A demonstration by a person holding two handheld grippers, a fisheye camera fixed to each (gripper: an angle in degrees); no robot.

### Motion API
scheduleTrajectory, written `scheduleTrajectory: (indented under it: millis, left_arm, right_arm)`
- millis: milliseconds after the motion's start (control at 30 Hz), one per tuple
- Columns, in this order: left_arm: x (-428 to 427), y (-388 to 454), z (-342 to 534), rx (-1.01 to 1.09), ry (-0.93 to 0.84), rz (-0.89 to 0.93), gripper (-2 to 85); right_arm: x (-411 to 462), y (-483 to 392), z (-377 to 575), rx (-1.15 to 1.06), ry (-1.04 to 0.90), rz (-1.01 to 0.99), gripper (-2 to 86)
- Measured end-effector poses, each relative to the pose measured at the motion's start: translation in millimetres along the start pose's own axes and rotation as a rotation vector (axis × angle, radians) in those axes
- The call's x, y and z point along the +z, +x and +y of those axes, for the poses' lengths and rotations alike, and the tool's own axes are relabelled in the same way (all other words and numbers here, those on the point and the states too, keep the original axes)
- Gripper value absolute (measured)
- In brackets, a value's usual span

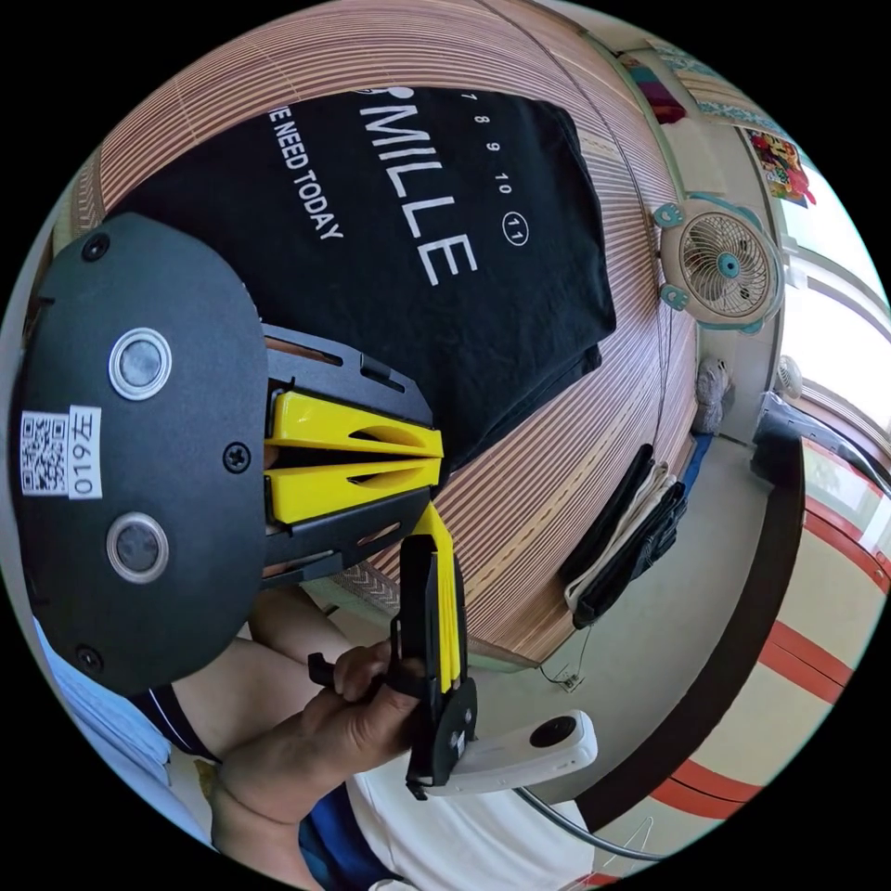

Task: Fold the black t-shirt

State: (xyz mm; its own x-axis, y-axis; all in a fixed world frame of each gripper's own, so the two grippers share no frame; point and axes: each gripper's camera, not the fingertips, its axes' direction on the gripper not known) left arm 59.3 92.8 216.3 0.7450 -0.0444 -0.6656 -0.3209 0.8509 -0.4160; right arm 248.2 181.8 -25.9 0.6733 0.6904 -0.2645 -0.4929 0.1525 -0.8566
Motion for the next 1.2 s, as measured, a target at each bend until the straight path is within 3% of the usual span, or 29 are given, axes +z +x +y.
scheduleTrajectory:
  millis: [133, 333, 467, 600, 833, 1000, 1067, 1200]
  left_arm:
    - [-14, 1, 6, 0.011, 0.013, -0.018, 0.7]
    - [-40, -2, 18, 0.000, 0.056, 0.000, 0.7]
    - [-45, -5, 25, 0.008, 0.025, -0.023, 0.6]
    - [-54, -12, 30, 0.005, 0.018, -0.021, 0.6]
    - [-126, -34, 58, 0.007, 0.089, -0.095, 0.7]
    - [-205, -96, 117, -0.193, 0.094, -0.251, 0.8]
    - [-234, -136, 153, -0.367, 0.084, -0.218, 0.9]
    - [-261, -168, 194, -0.503, 0.105, -0.107, 1.1]
  right_arm:
    - [-9, 23, 1, 0.070, 0.016, -0.138, -0.6]
    - [-29, 14, 3, -0.009, 0.024, -0.069, 2.6]
    - [-30, 20, 7, 0.000, -0.023, -0.127, 5.2]
    - [-27, 23, 11, 0.002, -0.067, -0.089, 0.4]
    - [-70, 29, 21, -0.045, 0.046, -0.154, 1.8]
    - [-87, 12, 34, -0.139, 0.034, -0.068, 6.3]
    - [-82, 15, 51, -0.104, 0.038, -0.067, 7.2]
    - [-71, 32, 79, 0.002, 0.068, -0.192, 7.9]
